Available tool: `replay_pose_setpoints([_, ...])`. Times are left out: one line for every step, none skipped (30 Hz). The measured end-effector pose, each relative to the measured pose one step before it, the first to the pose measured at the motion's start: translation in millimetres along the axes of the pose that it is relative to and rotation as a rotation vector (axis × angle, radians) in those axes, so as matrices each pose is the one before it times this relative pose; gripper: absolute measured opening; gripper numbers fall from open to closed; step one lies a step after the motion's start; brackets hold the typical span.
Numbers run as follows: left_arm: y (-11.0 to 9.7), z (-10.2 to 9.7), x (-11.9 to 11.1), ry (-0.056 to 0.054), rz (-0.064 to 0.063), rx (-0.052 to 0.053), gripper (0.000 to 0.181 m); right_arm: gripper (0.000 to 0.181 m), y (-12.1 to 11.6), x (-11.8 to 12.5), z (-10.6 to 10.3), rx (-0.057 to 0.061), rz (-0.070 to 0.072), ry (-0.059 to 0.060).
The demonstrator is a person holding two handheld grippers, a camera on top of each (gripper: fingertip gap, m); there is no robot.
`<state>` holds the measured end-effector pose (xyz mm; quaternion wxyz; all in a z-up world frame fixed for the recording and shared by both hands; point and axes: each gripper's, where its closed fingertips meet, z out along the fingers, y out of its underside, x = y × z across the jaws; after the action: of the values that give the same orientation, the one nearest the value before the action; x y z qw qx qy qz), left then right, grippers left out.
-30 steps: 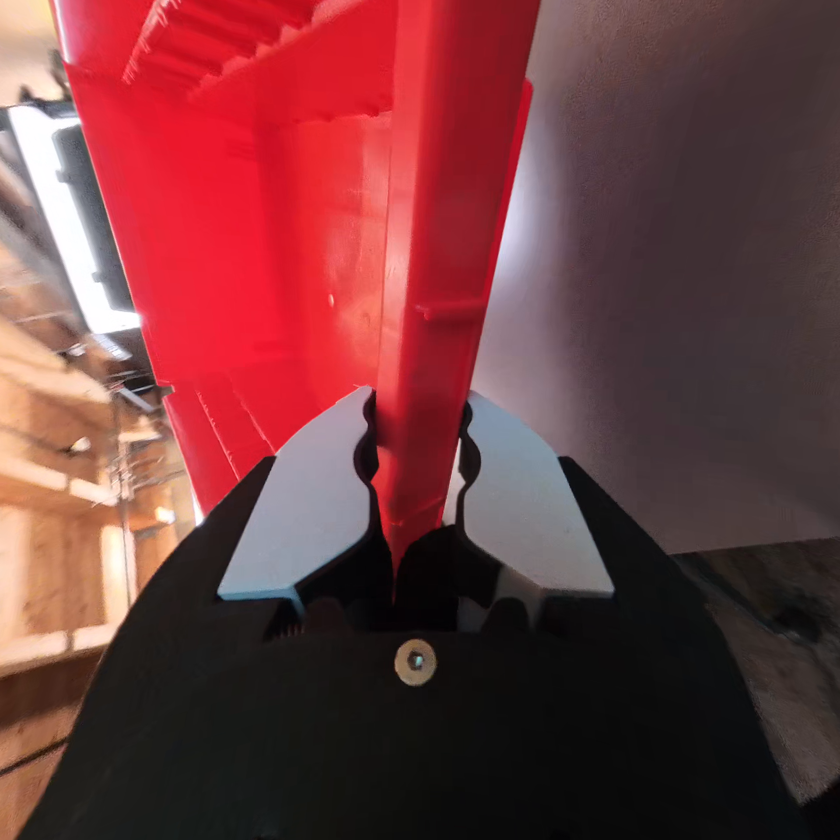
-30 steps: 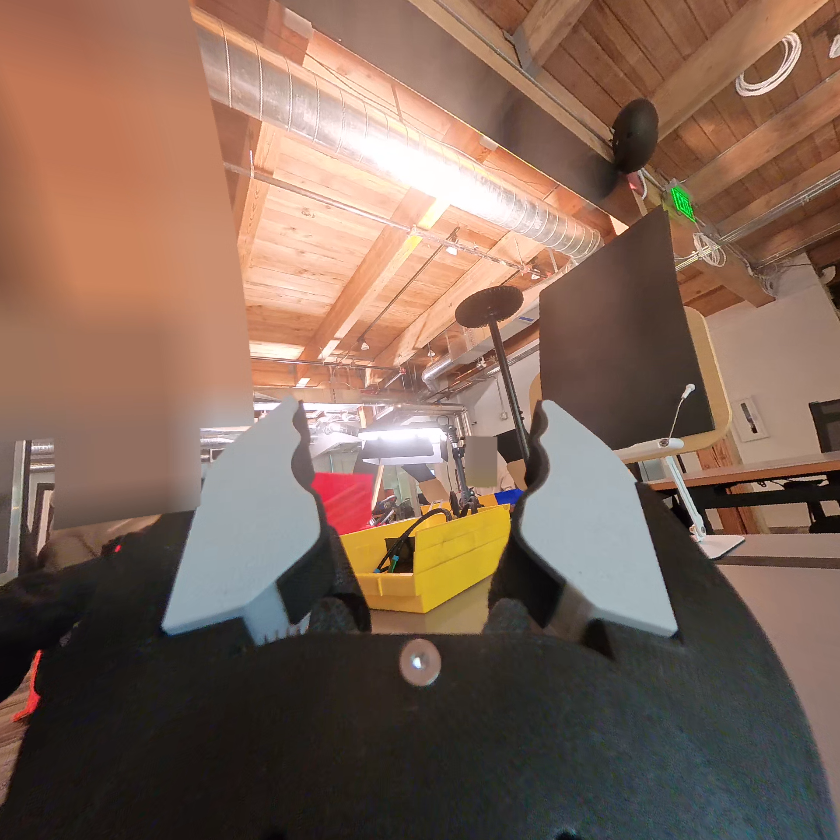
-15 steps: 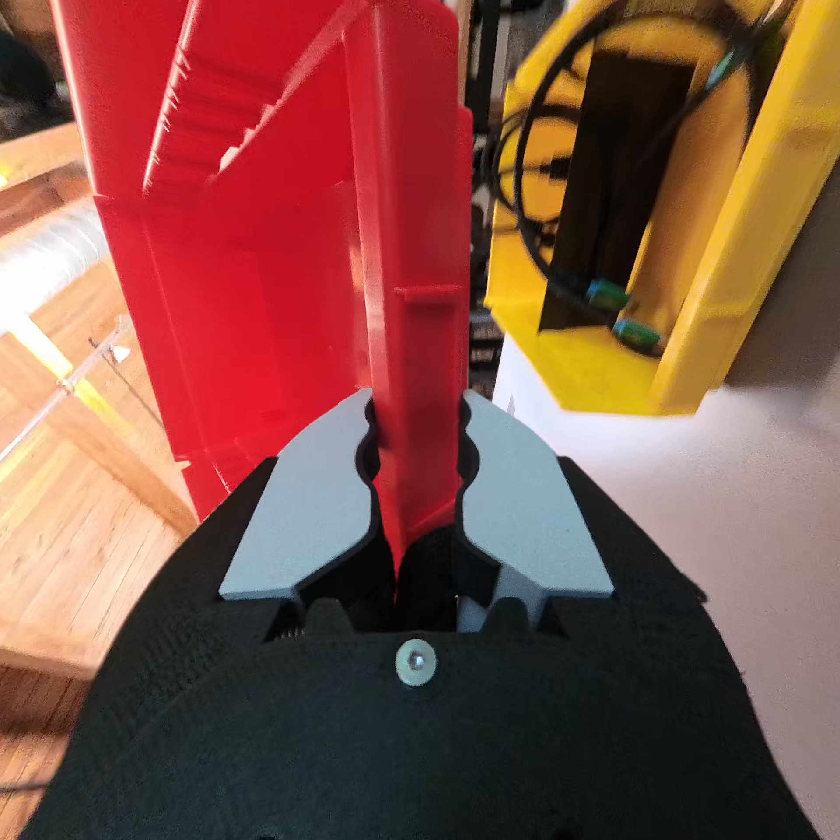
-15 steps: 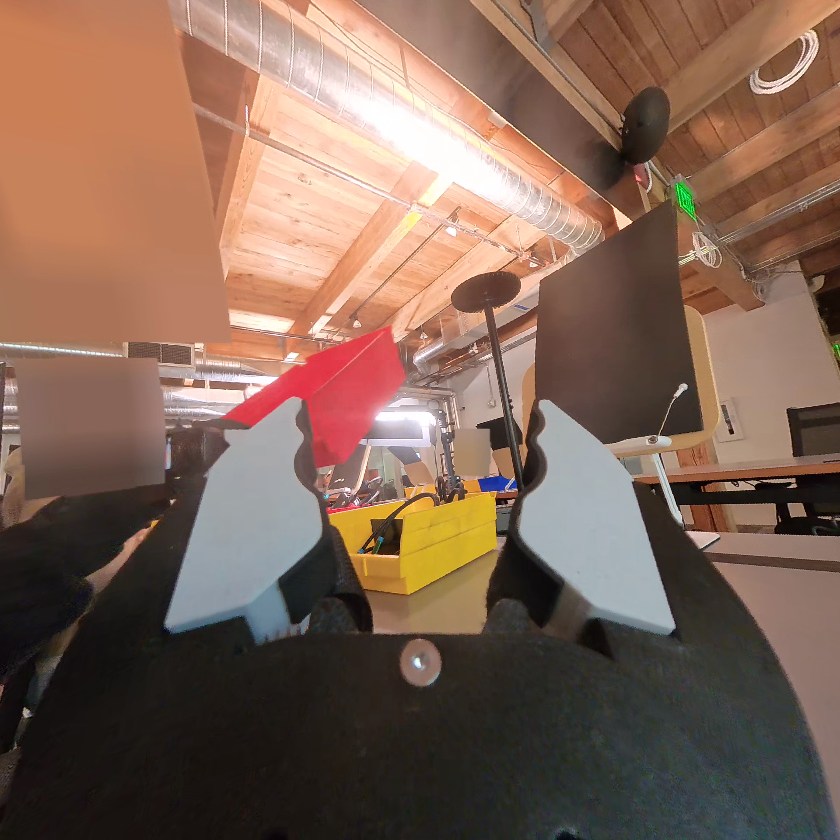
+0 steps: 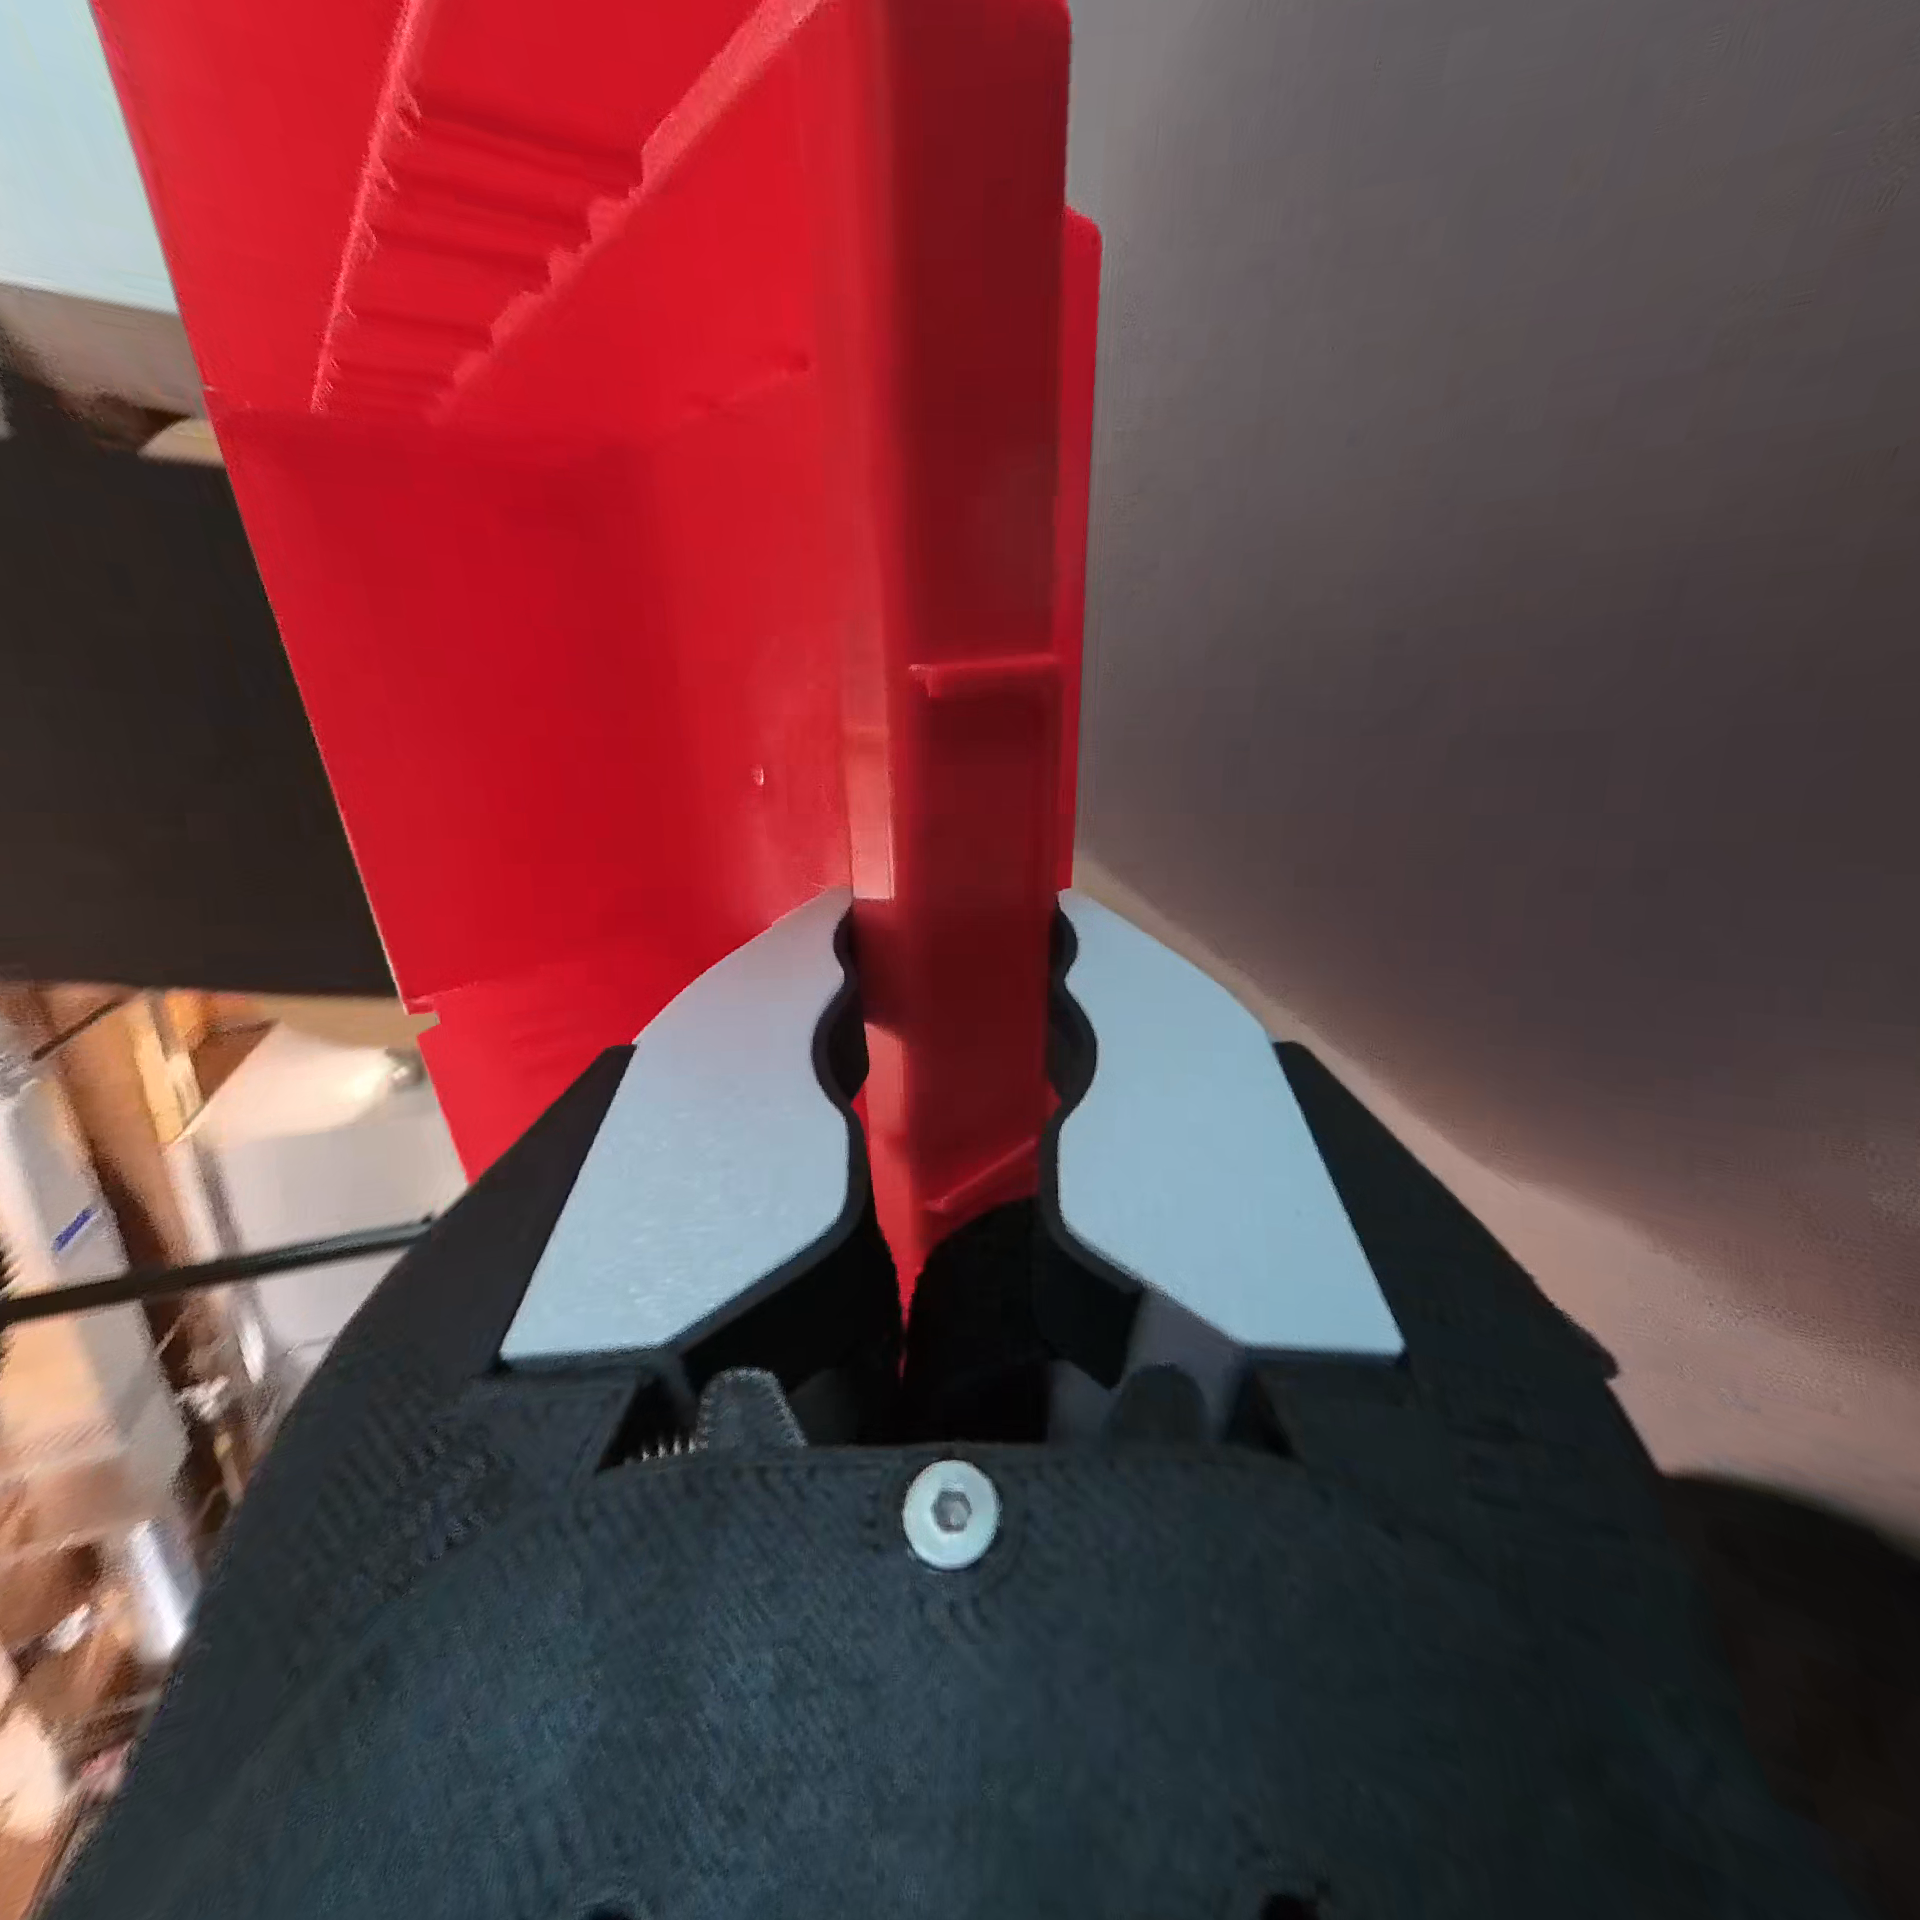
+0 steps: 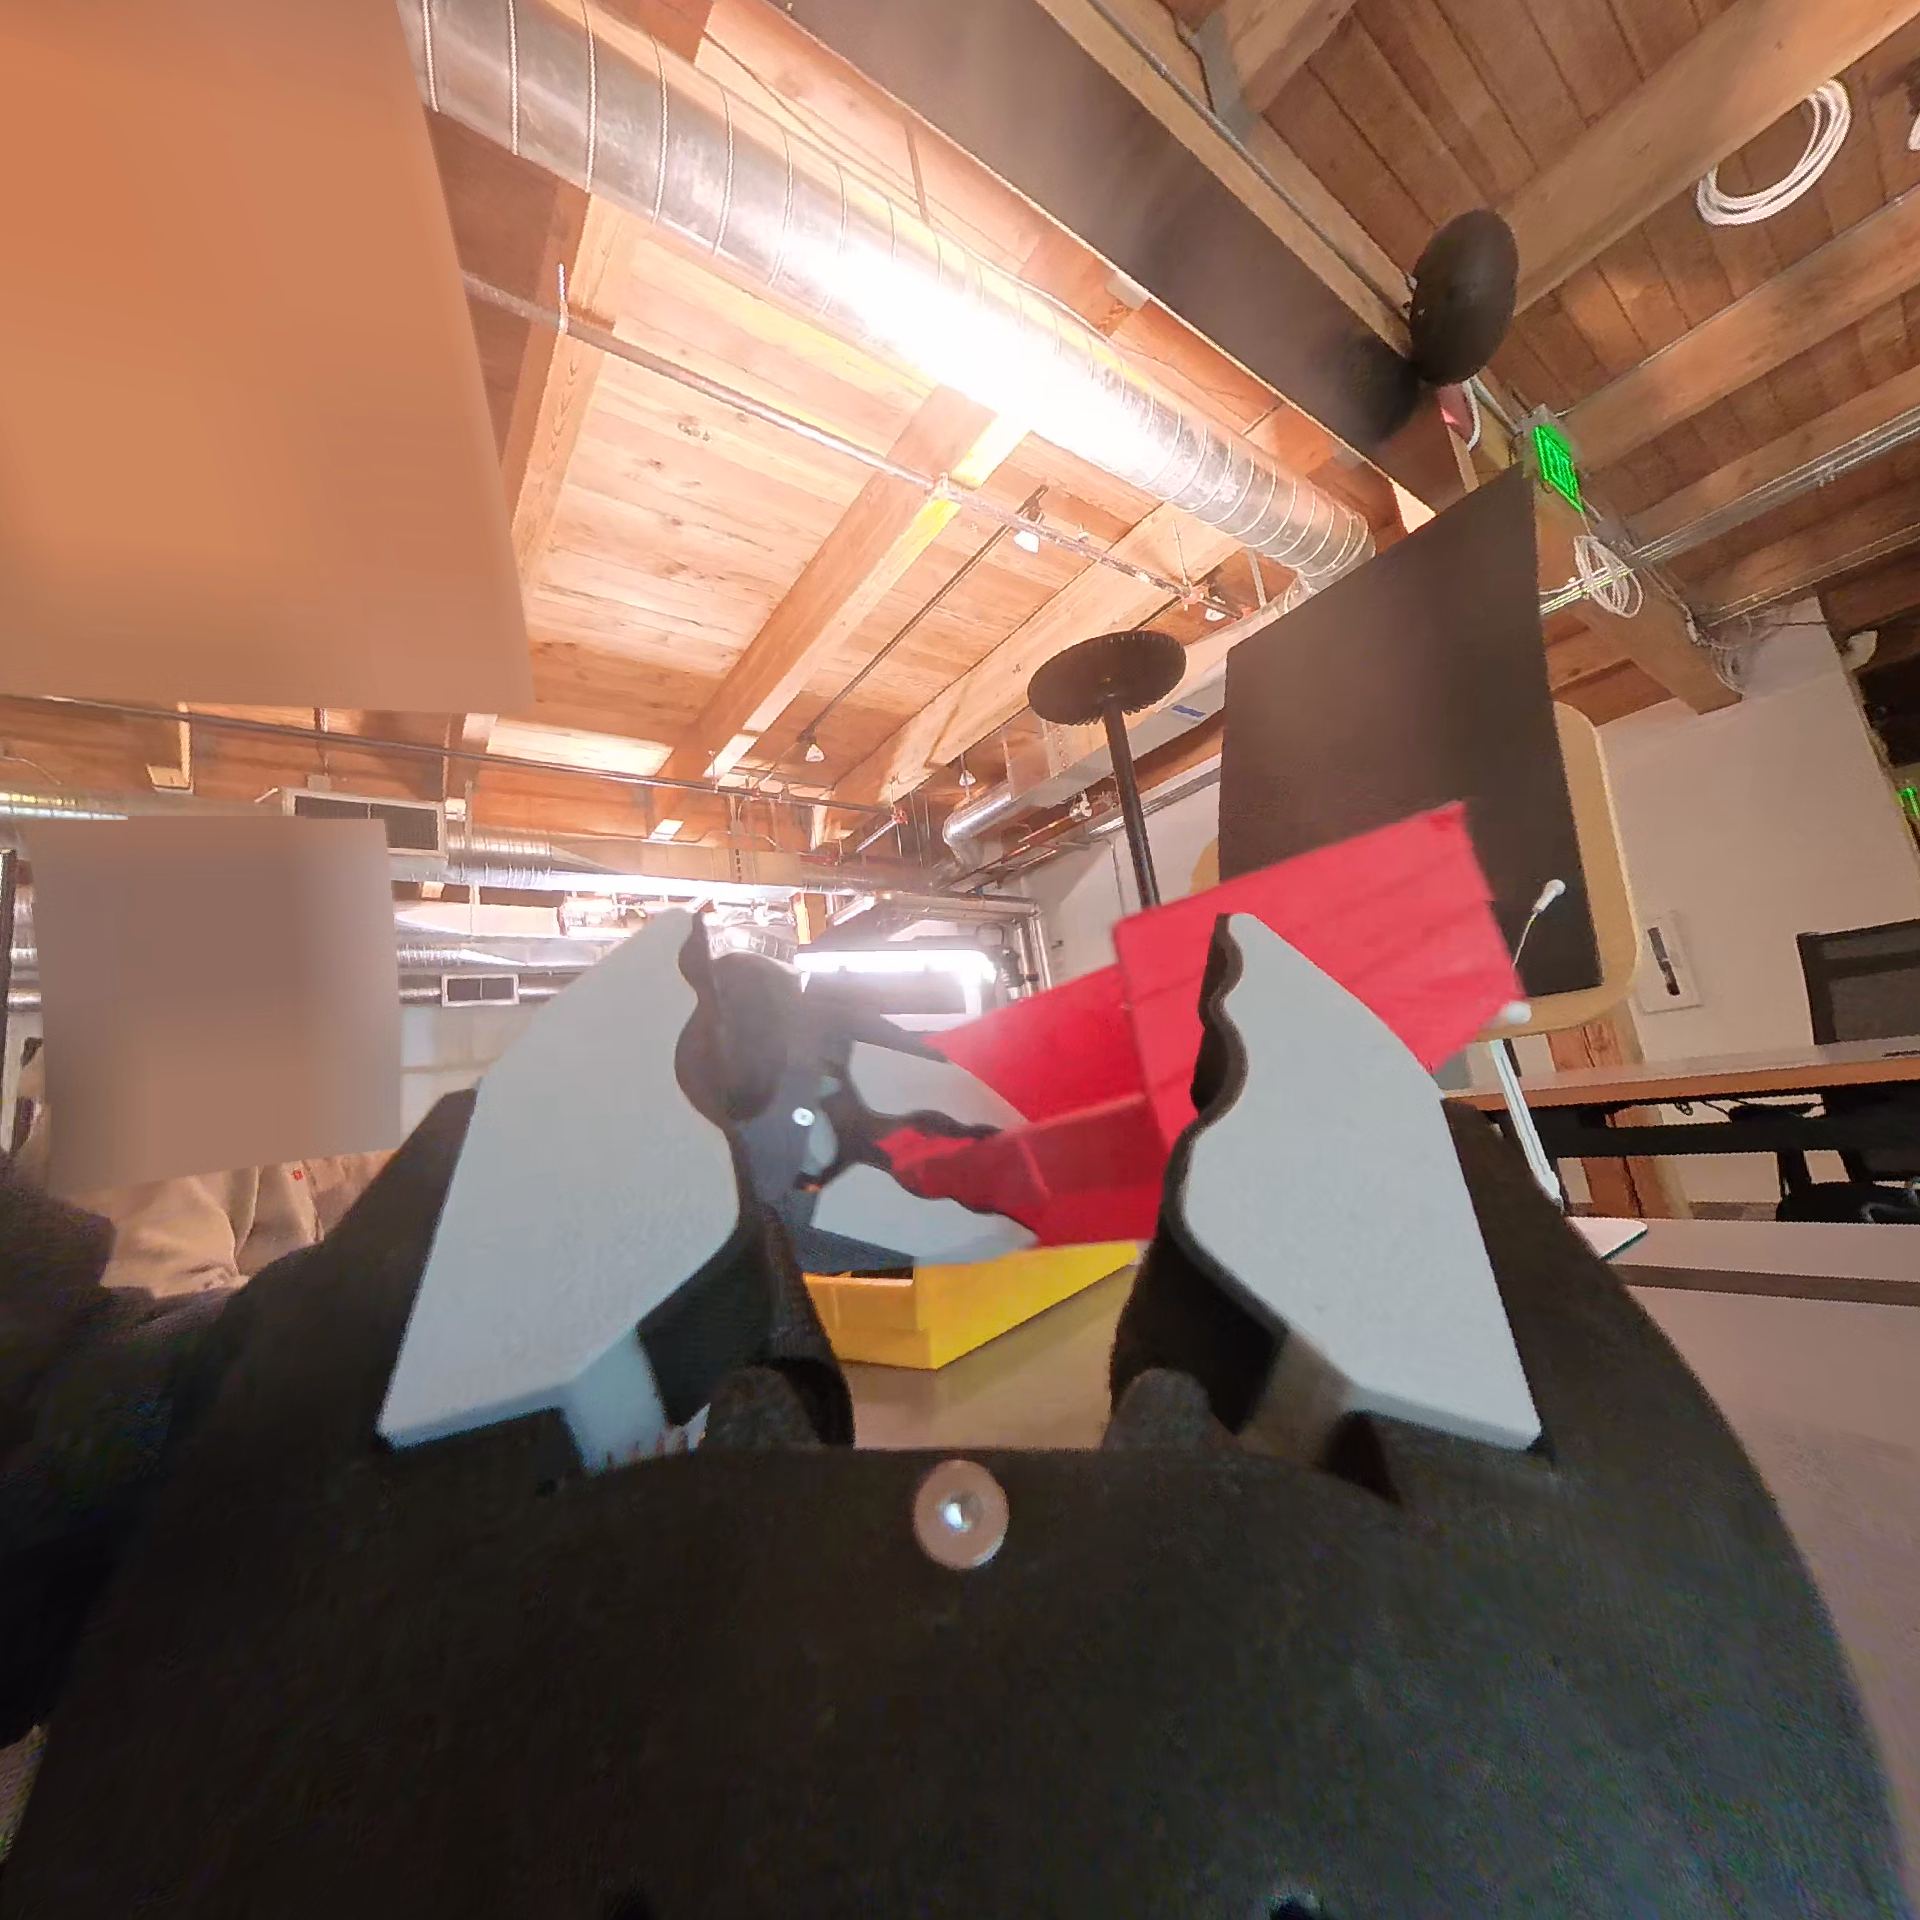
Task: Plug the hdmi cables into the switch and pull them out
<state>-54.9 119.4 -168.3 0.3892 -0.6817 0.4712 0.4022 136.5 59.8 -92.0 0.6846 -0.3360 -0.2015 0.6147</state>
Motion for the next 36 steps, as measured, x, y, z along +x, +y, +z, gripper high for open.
replay_pose_setpoints([-8.76,7.89,4.96,0.0348,-0.0011,0.0098,0.03,0.092,-1.06,0.85,-0.54,0.0055,0.0045,0.0034])
replay_pose_setpoints([-7.91,7.42,4.93,0.0332,-0.0042,0.008,0.03,0.092,-0.83,0.77,-0.33,0.0048,0.0033,0.0034])
replay_pose_setpoints([-7.39,7.07,5.08,0.0306,-0.0076,0.0074,0.03,0.089,-0.71,0.7,-0.4,0.0038,0.003,0.0027])
replay_pose_setpoints([-6.88,6.52,5.48,0.0268,-0.0079,0.0075,0.03,0.089,-0.45,0.64,-0.16,0.0024,0.0026,0.0026])
replay_pose_setpoints([-6.03,5.8,5.91,0.0223,-0.0066,0.0073,0.03,0.089,-0.39,0.64,-0.23,0.0019,0.0013,0.0034])
replay_pose_setpoints([-5.12,5.13,5.91,0.0182,-0.0036,0.0056,0.03,0.089,-0.45,0.57,-0.27,0.0023,-0.0008,0.0039])
replay_pose_setpoints([-3.73,4.42,5.95,0.0146,0.0001,0.0025,0.03,0.088,-0.65,0.41,-0.4,0.0033,-0.0009,0.0023])
replay_pose_setpoints([-2.9,3.69,5.79,0.0118,0.0024,0.0017,0.03,0.088,-0.83,0.18,-0.41,0.0041,0.0007,0.0012])
replay_pose_setpoints([-2.43,3.13,5.8,0.0097,0.0023,0.0042,0.03,0.088,-0.67,0.44,-0.38,0.0039,0.0016,0.0022])
replay_pose_setpoints([-2.07,2.86,5.94,0.0095,0.0016,0.0061,0.03,0.088,-0.77,0.45,-0.27,0.0041,0.0022,0.002])
replay_pose_setpoints([-1.71,2.66,6.07,0.0126,-0.0003,0.0075,0.03,0.087,-0.75,0.64,-0.37,0.0039,0.003,0.0022])
replay_pose_setpoints([-2.04,1.98,6.11,0.0178,0.0027,0.0154,0.03,0.087,-0.54,0.73,-0.28,0.0034,0.0036,0.0035])
replay_pose_setpoints([-2.71,0.88,4.97,0.0214,-0.0009,0.0273,0.031,0.087,-0.56,0.64,-0.2,0.0031,0.0044,0.0025])
replay_pose_setpoints([-1.84,0.7,4.02,0.023,-0.0158,0.0248,0.032,0.087,-0.49,0.52,-0.27,0.0025,0.0035,0.0019])
replay_pose_setpoints([-0.83,0.66,3.65,0.0214,-0.0249,0.0181,0.033,0.087,-0.37,0.49,-0.11,0.0022,0.0025,0.0022])
replay_pose_setpoints([-1.0,-0.32,1.91,0.0147,-0.0433,0.0208,0.034,0.087,-0.36,0.38,-0.14,0.0021,0.002,0.0018])
replay_pose_setpoints([-2.46,-2.86,-1.5,-0.0017,-0.0561,0.0333,0.04,0.087,-0.21,0.46,-0.08,0.001,0.0014,0.0025])
replay_pose_setpoints([-4.74,-6.12,-2.57,0.0002,-0.0578,0.0488,0.049,0.087,0.12,0.56,-0.03,-0.0005,0.0012,0.0026])
replay_pose_setpoints([-7.38,-9.34,-3.7,-0.0023,-0.0591,0.066,0.053,0.087,-0.07,0.2,-0.04,0.0,0.0015,0.0015])
replay_pose_setpoints([-9.37,-11.9,-5.45,-0.0118,-0.0634,0.0798,0.057,0.087,-0.24,0.04,-0.11,0.0012,0.0013,0.0006])
replay_pose_setpoints([-9.42,-13.87,-6.13,-0.0165,-0.0695,0.0815,0.058,0.087,-0.25,0.32,-0.09,0.0013,0.0011,0.0019])
replay_pose_setpoints([-8.07,-14.95,-6.27,-0.0175,-0.0767,0.0734,0.06,0.087,-0.08,0.51,-0.05,0.0006,0.0015,0.003])
replay_pose_setpoints([-6.02,-15.6,-5.93,-0.0178,-0.0794,0.0641,0.062,0.087,-0.04,0.61,0.0,-0.0003,0.0012,0.003])
replay_pose_setpoints([-3.3,-16.02,-5.78,-0.0175,-0.0752,0.0528,0.065,0.087,0.27,0.36,0.12,-0.0015,0.0003,0.0026])
replay_pose_setpoints([-0.11,-16.38,-6.56,-0.0236,-0.0681,0.0382,0.069,0.087,0.65,0.17,0.29,-0.0041,-0.0018,0.0023])
replay_pose_setpoints([3.08,-16.14,-8.31,-0.0337,-0.0548,0.0223,0.07,0.087,1.3,-0.13,0.74,-0.0093,-0.0052,0.0016])
replay_pose_setpoints([6.38,-15.92,-9.89,-0.0398,-0.0346,0.0032,0.072,0.087,2.56,0.23,1.25,-0.0193,-0.0069,0.0038])
replay_pose_setpoints([9.05,-15.2,-11.56,-0.0445,-0.0147,-0.0161,0.074,0.087,4.64,1.47,2.3,-0.0352,-0.008,0.0097])
replay_pose_setpoints([10.94,-14.3,-13.0,-0.0475,0.0006,-0.0299,0.076,0.087,7.79,2.52,3.77,-0.0629,-0.0056,0.0134])
replay_pose_setpoints([11.9,-13.0,-13.44,-0.0436,0.0115,-0.0378,0.076,0.086,11.68,3.49,5.35,-0.1004,-0.0081,0.018])
replay_pose_setpoints([11.92,-11.69,-13.57,-0.0368,0.0172,-0.0403,0.076,0.085,13.1,5.14,6.67,-0.1217,-0.0209,0.0277])
replay_pose_setpoints([11.81,-9.94,-13.29,-0.0306,0.0189,-0.0408,0.076,0.085,13.71,5.0,6.98,-0.1371,-0.0358,0.0288])
replay_pose_setpoints([11.69,-8.17,-12.63,-0.0242,0.0209,-0.0412,0.076,0.085,14.68,3.35,6.67,-0.1552,-0.0567,0.018])
replay_pose_setpoints([11.59,-6.05,-11.73,-0.0206,0.025,-0.0424,0.076,0.086,12.96,0.11,6.59,-0.1444,-0.0773,0.0007])
replay_pose_setpoints([11.46,-4.25,-10.76,-0.0214,0.0294,-0.0448,0.076,0.083,13.97,1.93,6.4,-0.1488,-0.098,0.0168])
replay_pose_setpoints([10.8,-2.37,-8.8,-0.0184,0.0367,-0.0431,0.076,0.081,13.93,2.68,7.1,-0.146,-0.1038,0.028])
